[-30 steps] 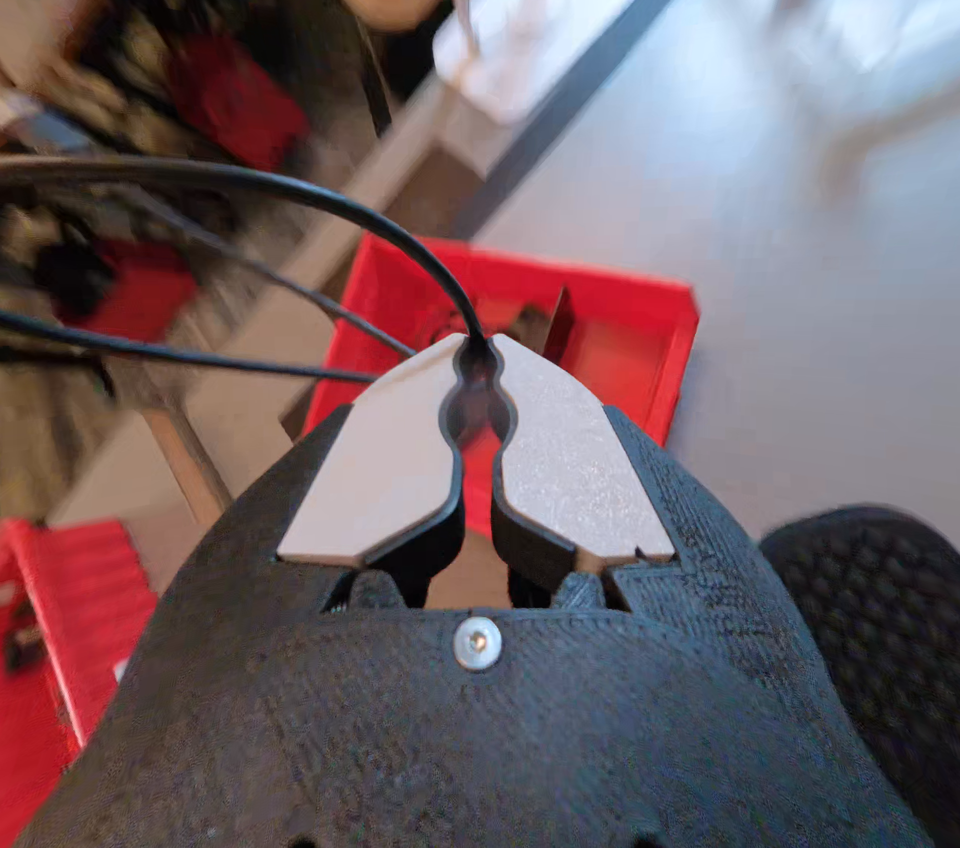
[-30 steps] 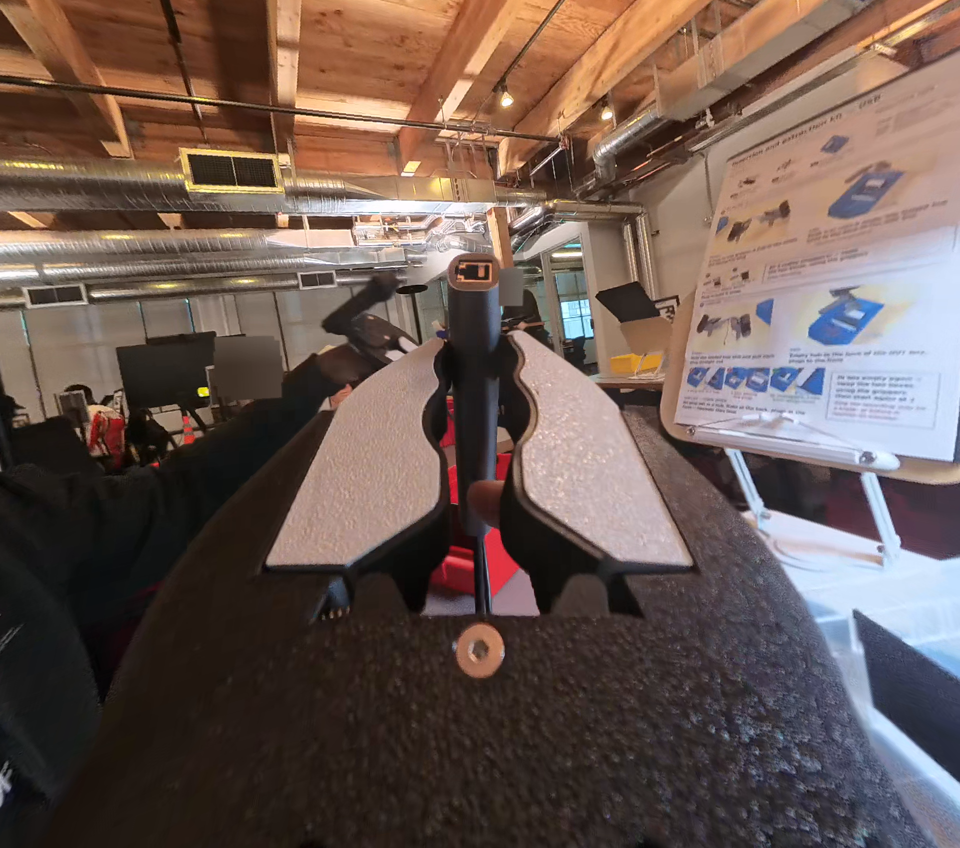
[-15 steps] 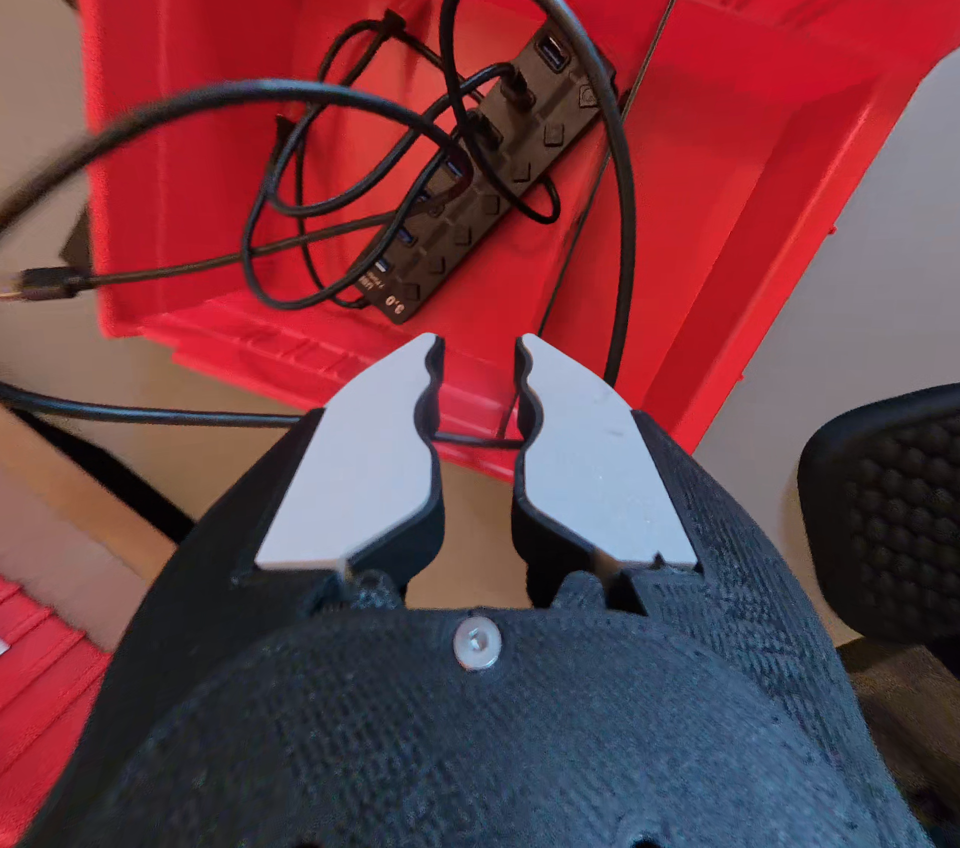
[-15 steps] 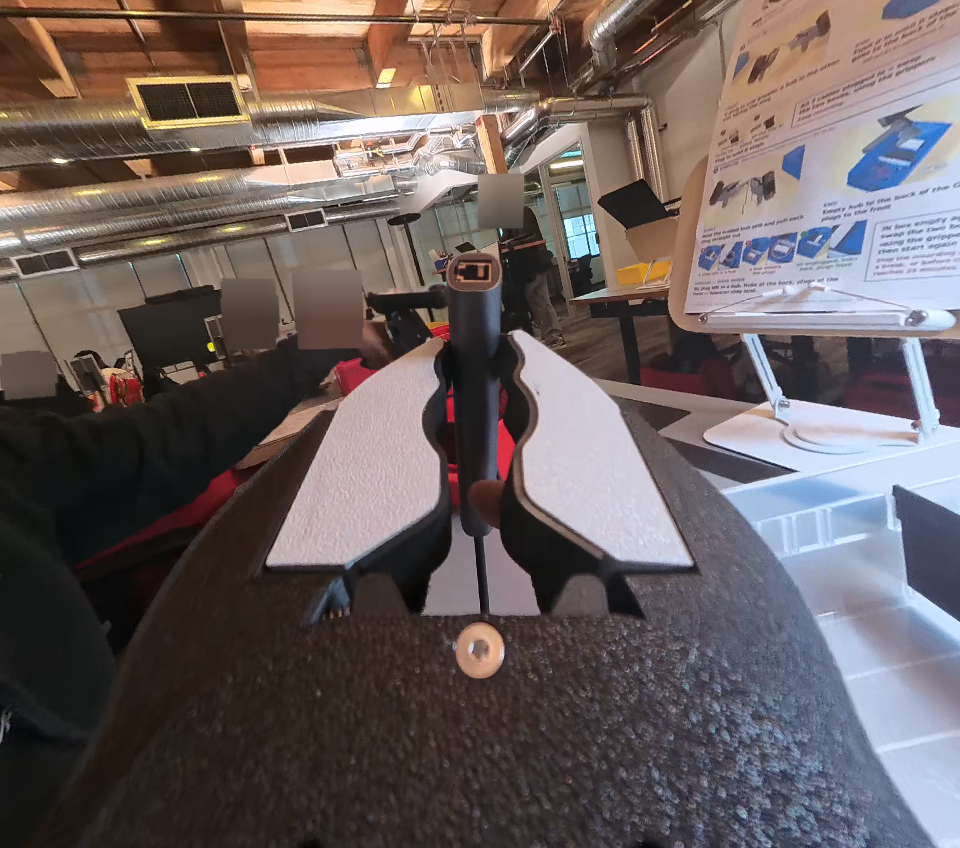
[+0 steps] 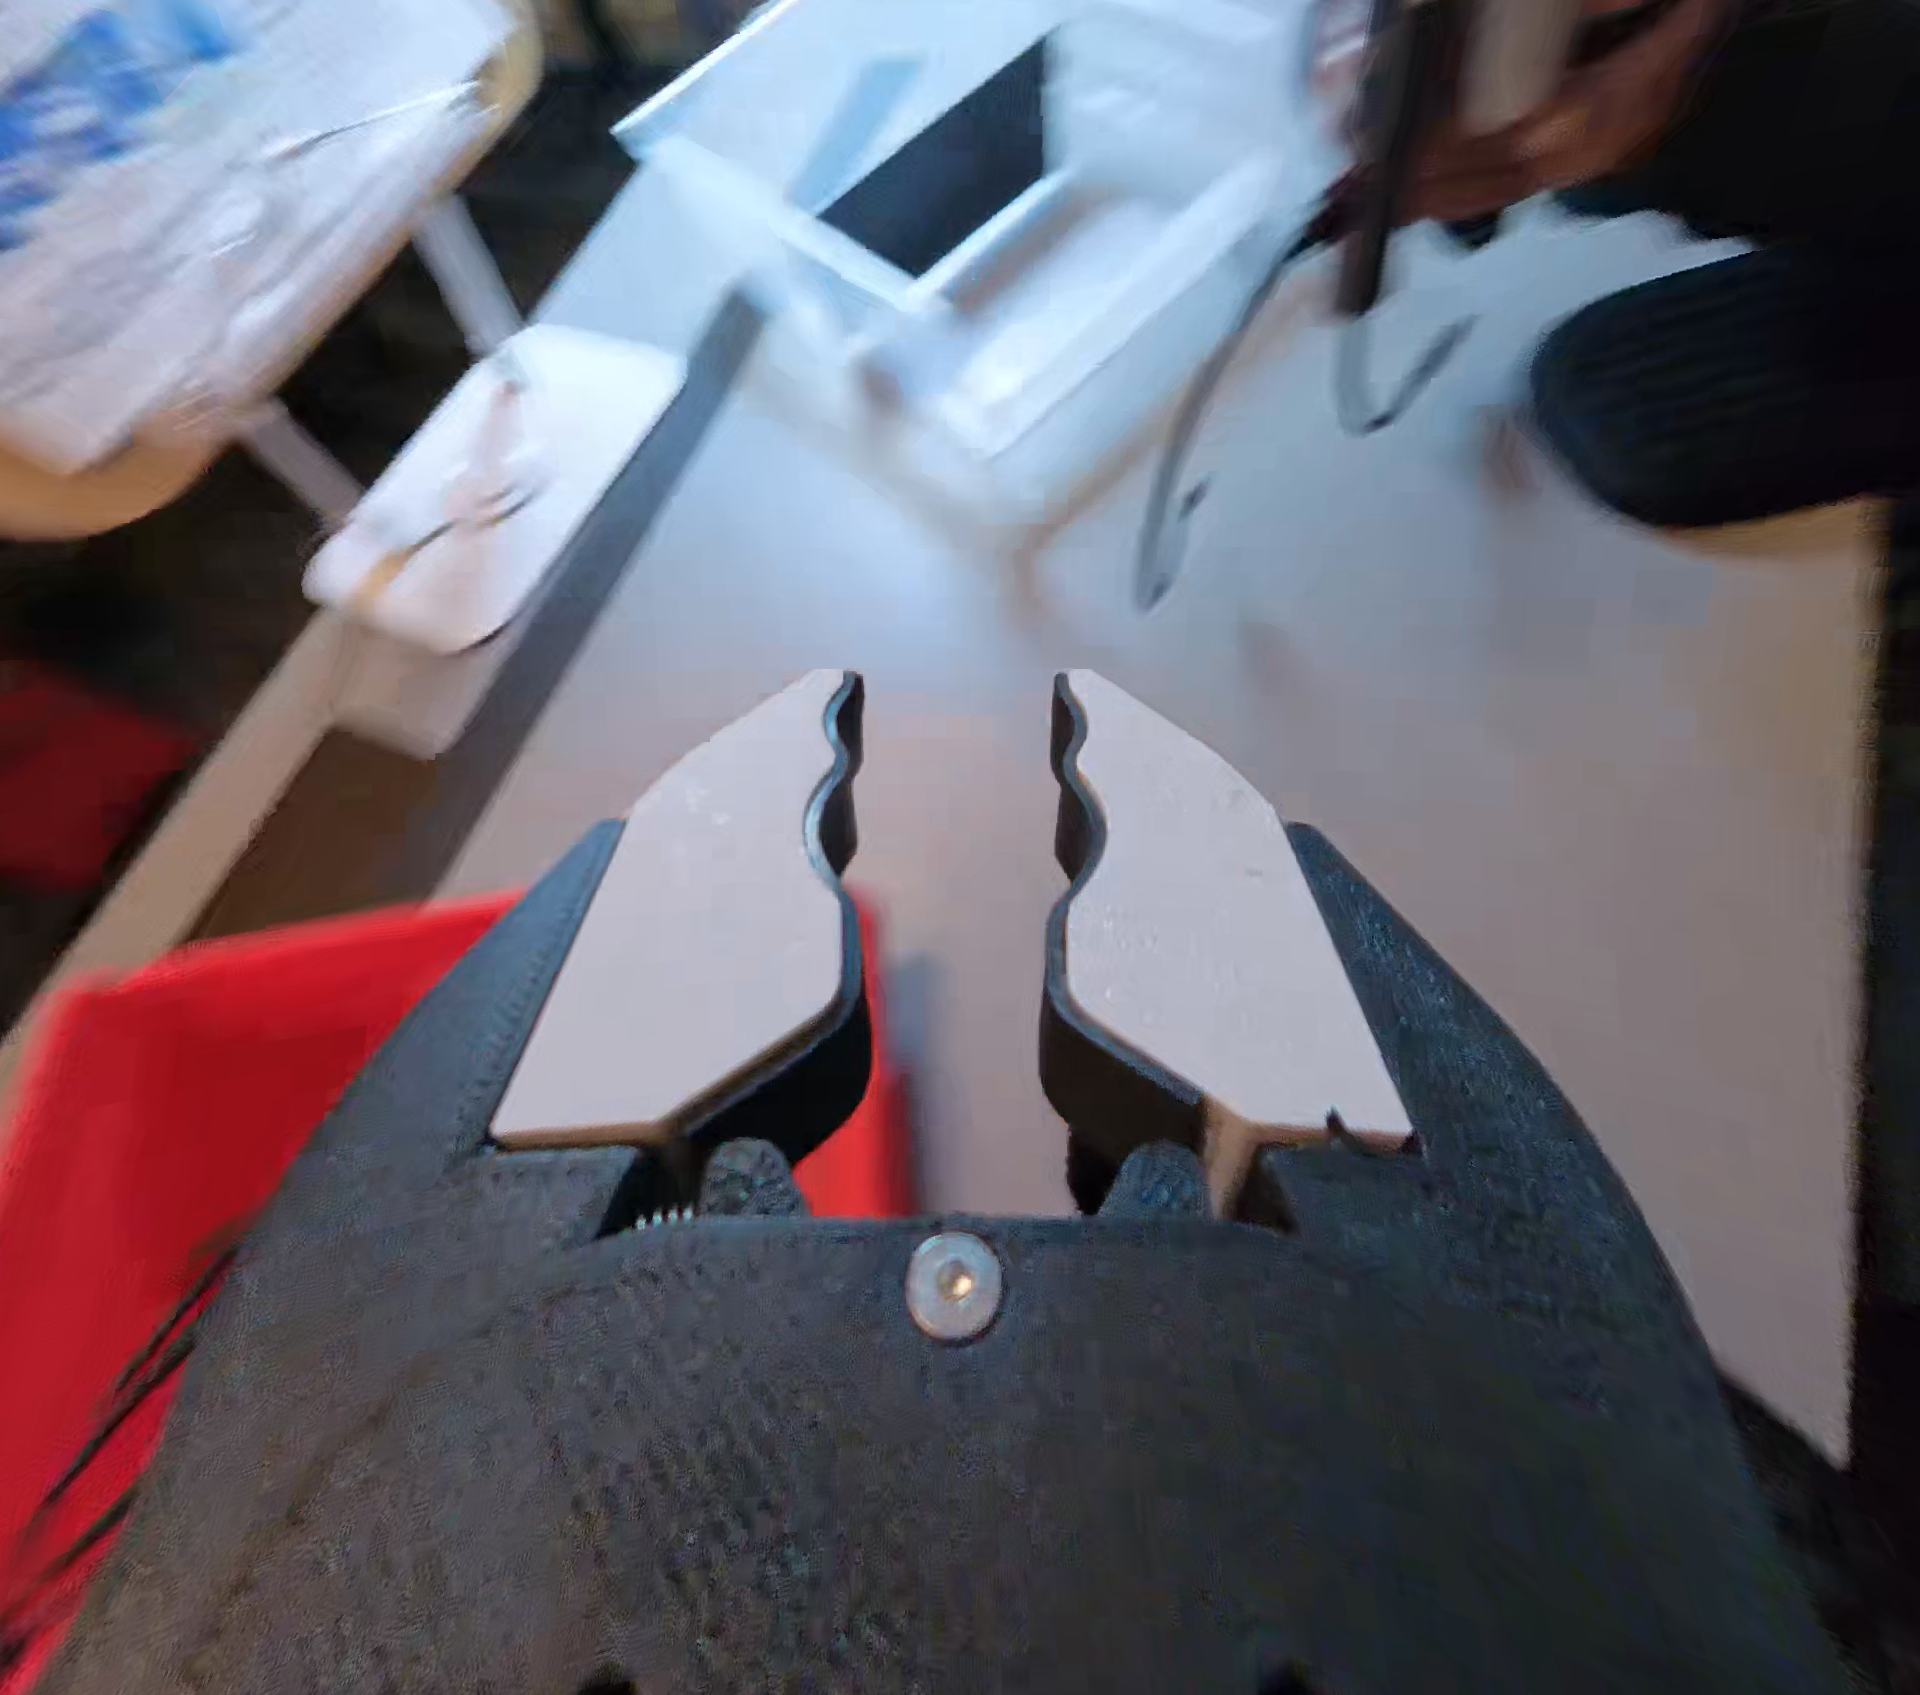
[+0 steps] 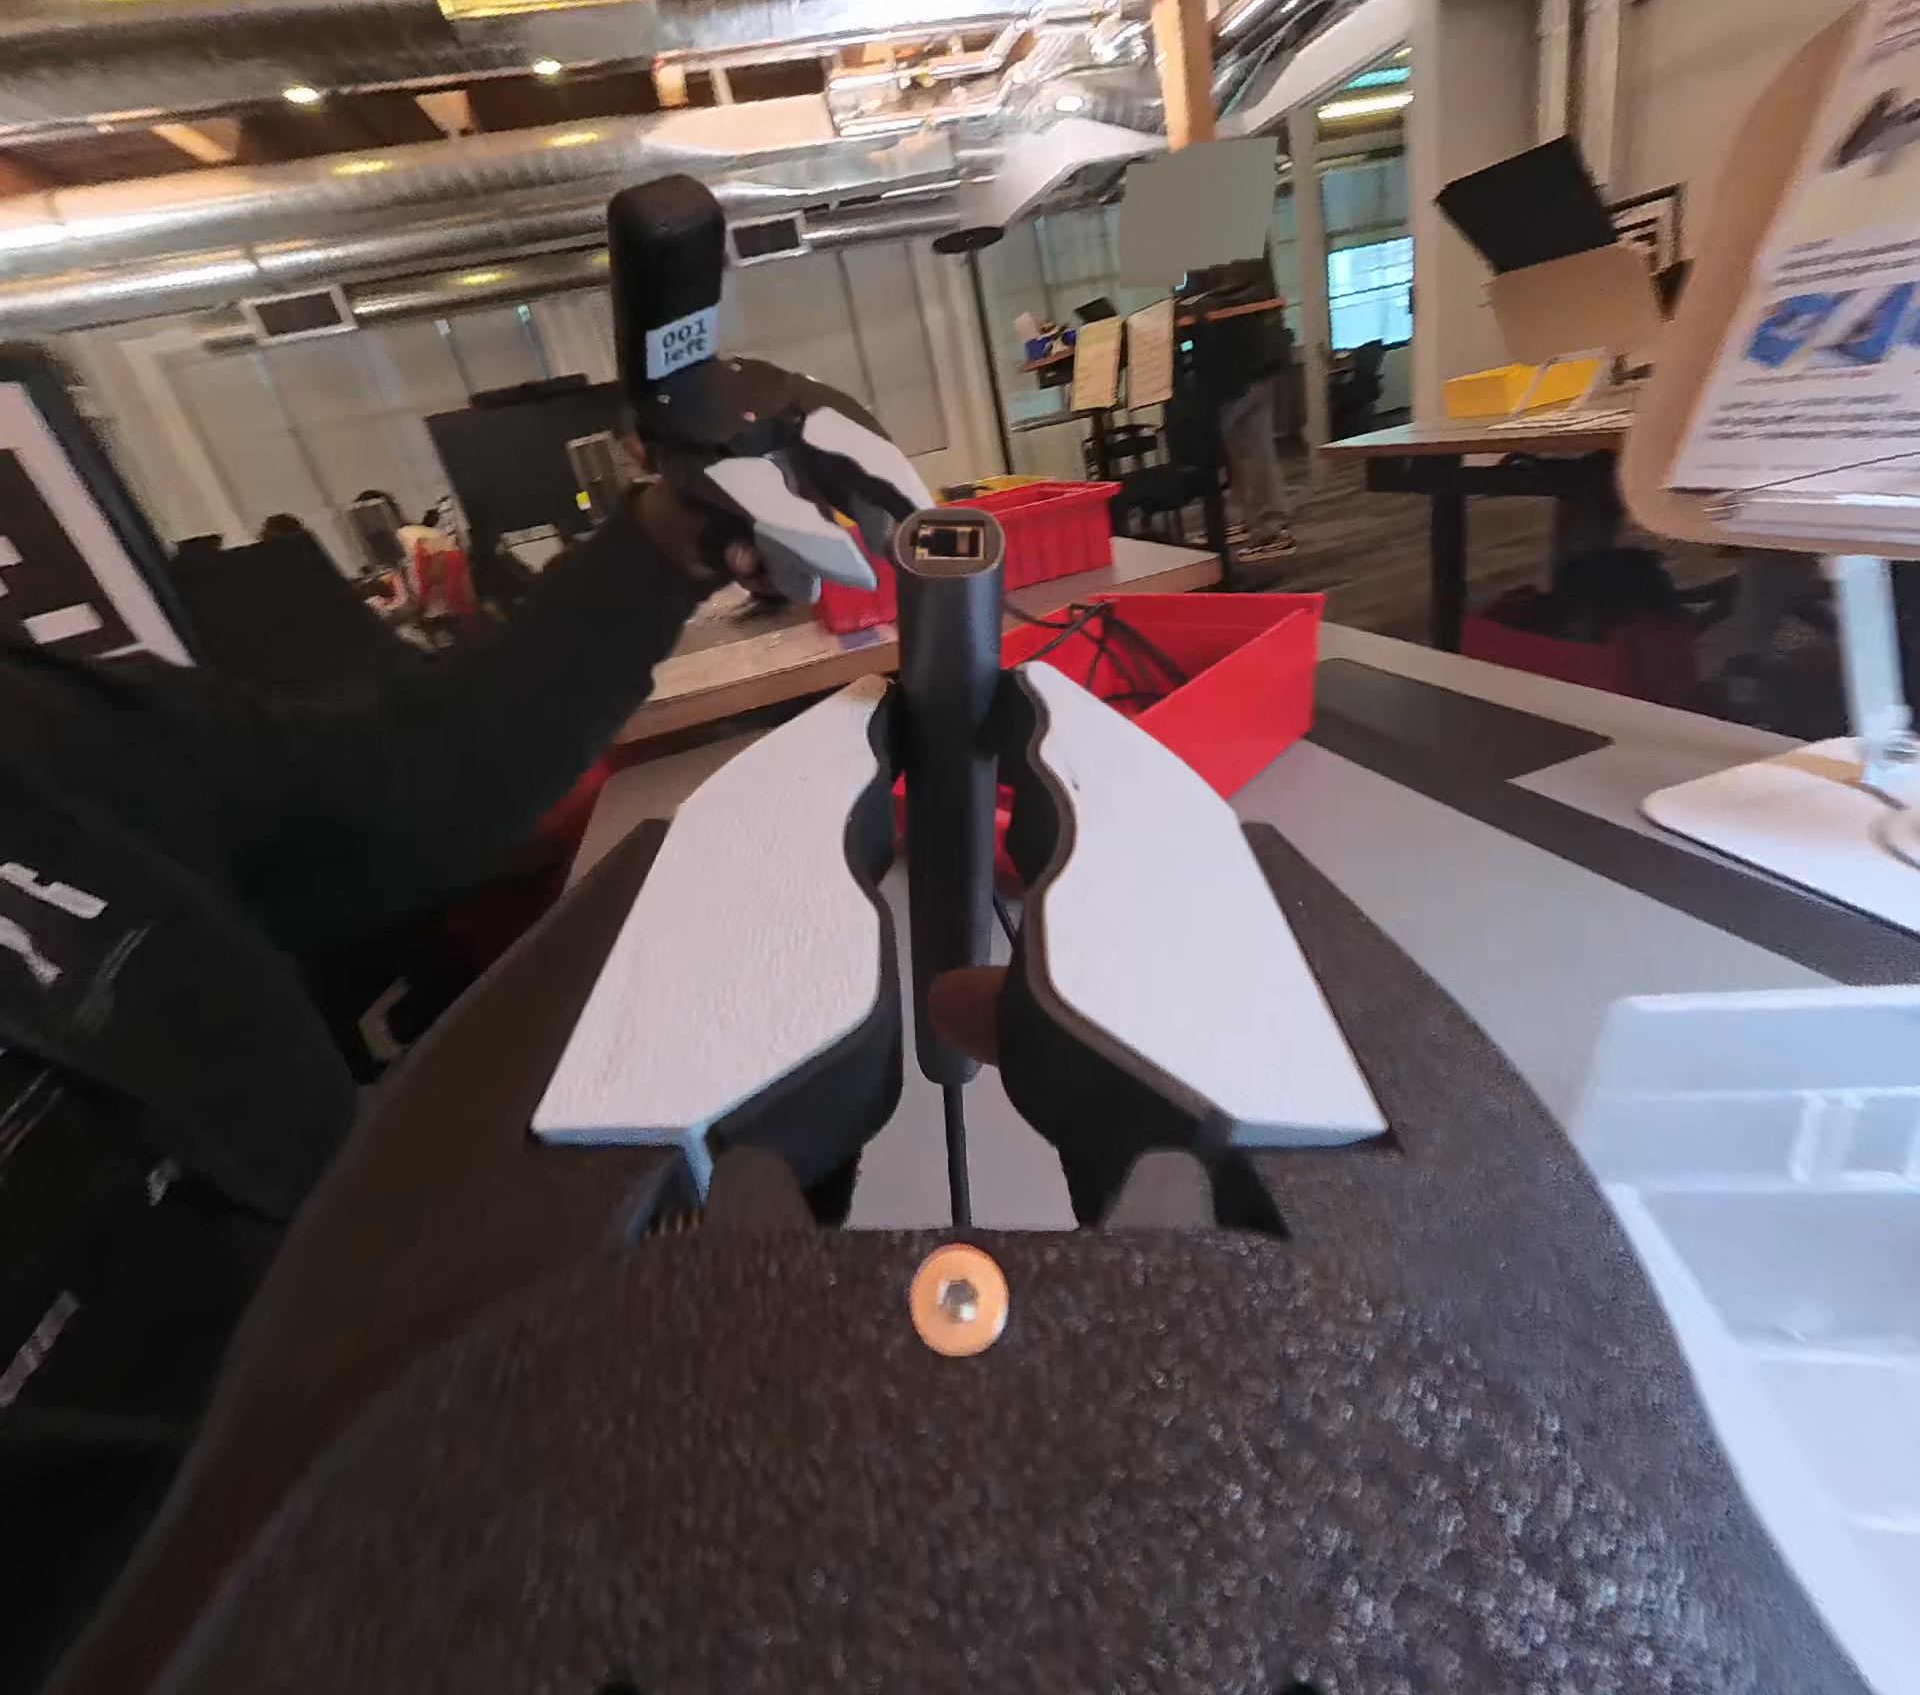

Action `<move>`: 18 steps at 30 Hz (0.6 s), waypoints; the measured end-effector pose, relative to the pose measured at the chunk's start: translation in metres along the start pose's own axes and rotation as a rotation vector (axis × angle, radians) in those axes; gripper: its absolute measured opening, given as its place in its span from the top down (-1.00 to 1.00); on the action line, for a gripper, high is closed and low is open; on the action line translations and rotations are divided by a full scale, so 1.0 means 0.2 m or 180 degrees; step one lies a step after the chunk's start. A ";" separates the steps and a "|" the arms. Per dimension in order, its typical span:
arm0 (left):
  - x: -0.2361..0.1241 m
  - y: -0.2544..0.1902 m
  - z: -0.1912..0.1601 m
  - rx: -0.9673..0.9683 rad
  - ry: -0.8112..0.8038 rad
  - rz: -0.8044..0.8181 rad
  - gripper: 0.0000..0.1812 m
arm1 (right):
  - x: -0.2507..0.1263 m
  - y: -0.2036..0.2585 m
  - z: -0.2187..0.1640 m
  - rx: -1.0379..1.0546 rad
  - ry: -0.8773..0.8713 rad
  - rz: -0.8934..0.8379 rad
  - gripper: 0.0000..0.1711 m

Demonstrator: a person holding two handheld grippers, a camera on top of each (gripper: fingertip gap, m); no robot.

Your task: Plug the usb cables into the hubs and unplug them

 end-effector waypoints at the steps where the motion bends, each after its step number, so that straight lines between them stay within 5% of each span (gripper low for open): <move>1: 0.09 -0.10 0.04 0.0022 -0.0170 -0.0193 0.61 | 0.03 0.01 -0.03 0.0007 0.0041 0.0091 0.80; 4: 0.30 -0.35 0.11 -0.0096 -0.0519 -0.0659 0.64 | 0.08 0.03 -0.09 -0.0078 -0.0049 0.0109 0.80; 8: 0.45 -0.48 0.13 -0.0286 -0.0726 -0.0664 0.67 | 0.11 -0.01 -0.13 -0.0448 -0.0224 -0.0362 0.80; 14: 0.69 -0.46 0.06 -0.0499 -0.0453 0.0371 0.31 | 0.21 -0.05 -0.19 -0.0329 -0.0593 -0.1261 0.80; 18: 0.76 -0.43 0.04 -0.0328 -0.0298 0.0685 0.53 | 0.31 -0.02 -0.26 -0.0261 -0.0477 -0.1496 0.80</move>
Point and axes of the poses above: each gripper's, where its closed fingertips meet, x out along the fingers, z out of its top, y = z × x across the jaws, the point moved 6 cm from there along -x, back along the fingers, and after that the axes turned 15 degrees about x, right-handed, at the moved point
